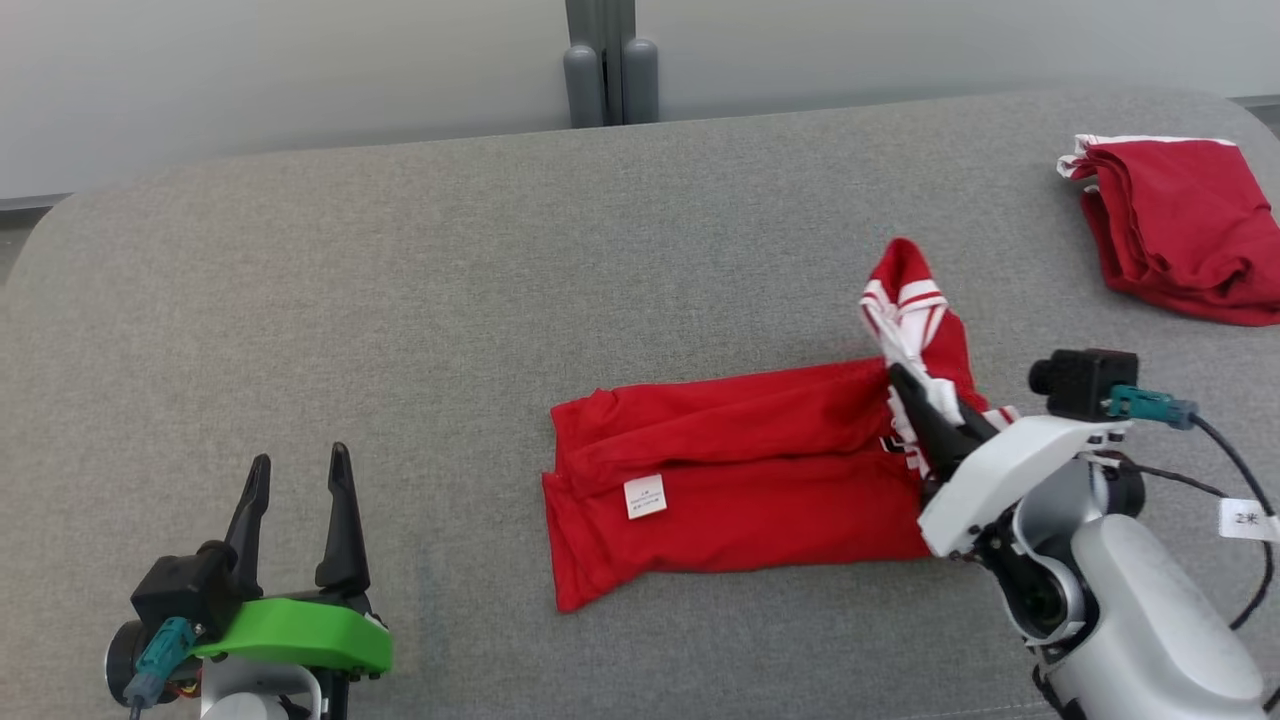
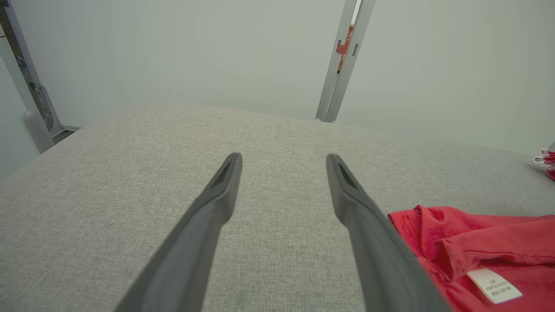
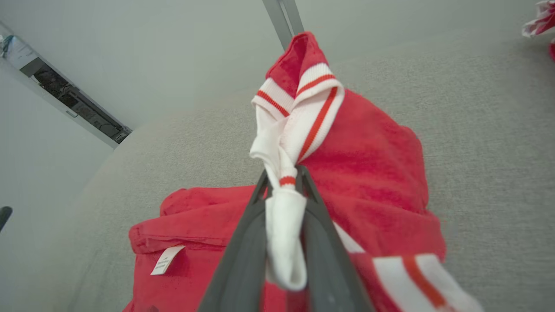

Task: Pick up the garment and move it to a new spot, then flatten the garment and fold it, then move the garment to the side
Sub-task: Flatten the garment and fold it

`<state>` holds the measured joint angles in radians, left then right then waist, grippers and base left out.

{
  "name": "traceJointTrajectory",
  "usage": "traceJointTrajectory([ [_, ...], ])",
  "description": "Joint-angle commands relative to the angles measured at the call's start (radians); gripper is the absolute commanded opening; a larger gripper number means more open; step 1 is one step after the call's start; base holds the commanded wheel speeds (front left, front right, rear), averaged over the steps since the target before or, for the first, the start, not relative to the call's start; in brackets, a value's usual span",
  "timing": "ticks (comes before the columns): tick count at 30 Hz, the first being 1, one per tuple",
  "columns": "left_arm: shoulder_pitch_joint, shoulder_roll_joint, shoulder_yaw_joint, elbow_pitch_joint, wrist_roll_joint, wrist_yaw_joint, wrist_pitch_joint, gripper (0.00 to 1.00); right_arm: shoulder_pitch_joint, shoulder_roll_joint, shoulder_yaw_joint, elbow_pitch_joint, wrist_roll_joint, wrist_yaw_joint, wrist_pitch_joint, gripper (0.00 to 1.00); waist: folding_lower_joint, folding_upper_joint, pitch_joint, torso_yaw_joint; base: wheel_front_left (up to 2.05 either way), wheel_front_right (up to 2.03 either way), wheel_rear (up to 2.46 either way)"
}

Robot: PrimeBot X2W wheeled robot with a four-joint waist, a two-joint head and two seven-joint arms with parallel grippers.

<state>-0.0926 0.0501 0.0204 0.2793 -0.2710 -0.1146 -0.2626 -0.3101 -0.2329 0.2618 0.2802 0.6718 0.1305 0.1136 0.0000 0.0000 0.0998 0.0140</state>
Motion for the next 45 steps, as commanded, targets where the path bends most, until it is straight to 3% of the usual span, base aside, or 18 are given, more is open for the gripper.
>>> traceJointTrajectory([
  [1, -0.001, 0.002, -0.001, 0.003, -0.012, -0.002, -0.002, 1.0, 0.011, 0.019, 0.015, -0.014, -0.004, 0.0, 0.008, 0.0, 0.0, 0.0, 0.001, 0.011, 0.0, 0.0, 0.0],
  [9, -0.039, 0.001, -0.042, 0.012, -0.027, 0.006, -0.002, 1.0, -0.035, 0.151, 0.139, 0.003, -0.025, 0.0, 0.019, 0.0, 0.0, 0.0, 0.029, 0.073, 0.0, 0.0, 0.0],
  [14, -0.055, 0.002, -0.077, 0.021, -0.046, 0.011, -0.002, 1.0, -0.074, 0.177, 0.191, 0.064, -0.017, 0.0, -0.011, 0.0, 0.0, 0.0, 0.046, 0.106, 0.0, 0.0, 0.0],
  [21, -0.07, 0.002, -0.099, 0.037, -0.058, 0.017, -0.003, 1.0, -0.118, 0.182, 0.321, 0.164, 0.089, 0.001, -0.095, 0.03, 0.0, 0.0, 0.049, 0.134, 0.0, 0.0, 0.0],
  [22, -0.07, 0.002, -0.099, 0.038, -0.058, 0.017, -0.002, 1.0, -0.124, 0.182, 0.33, 0.179, 0.092, 0.001, -0.109, 0.46, 0.0, 0.0, 0.047, 0.134, 0.0, 0.0, 0.0],
  [23, -0.07, 0.002, -0.099, 0.039, -0.058, 0.017, -0.002, 1.0, -0.132, 0.182, 0.341, 0.196, 0.097, 0.0, -0.125, 1.0, 0.0, 0.0, 0.046, 0.134, 0.0, 0.0, 0.0],
  [32, -0.041, 0.002, -0.081, 0.042, -0.042, 0.015, -0.002, 1.0, -0.198, 0.161, 0.3, 0.254, 0.008, 0.0, -0.293, 1.0, 0.0, 0.0, 0.015, 0.087, 0.0, 0.0, 0.0],
  [41, -0.012, 0.002, -0.057, 0.029, -0.017, 0.01, -0.002, 1.0, -0.12, 0.032, 0.13, 0.147, -0.111, 0.0, -0.372, 1.0, 0.0, 0.0, -0.017, 0.039, 0.0, 0.0, 0.0],
  [45, -0.001, 0.002, -0.046, 0.021, -0.01, 0.011, -0.002, 1.0, -0.045, 0.003, 0.045, 0.07, -0.189, 0.0, -0.379, 1.0, 0.0, 0.0, -0.023, 0.023, 0.0, 0.0, 0.0],
])
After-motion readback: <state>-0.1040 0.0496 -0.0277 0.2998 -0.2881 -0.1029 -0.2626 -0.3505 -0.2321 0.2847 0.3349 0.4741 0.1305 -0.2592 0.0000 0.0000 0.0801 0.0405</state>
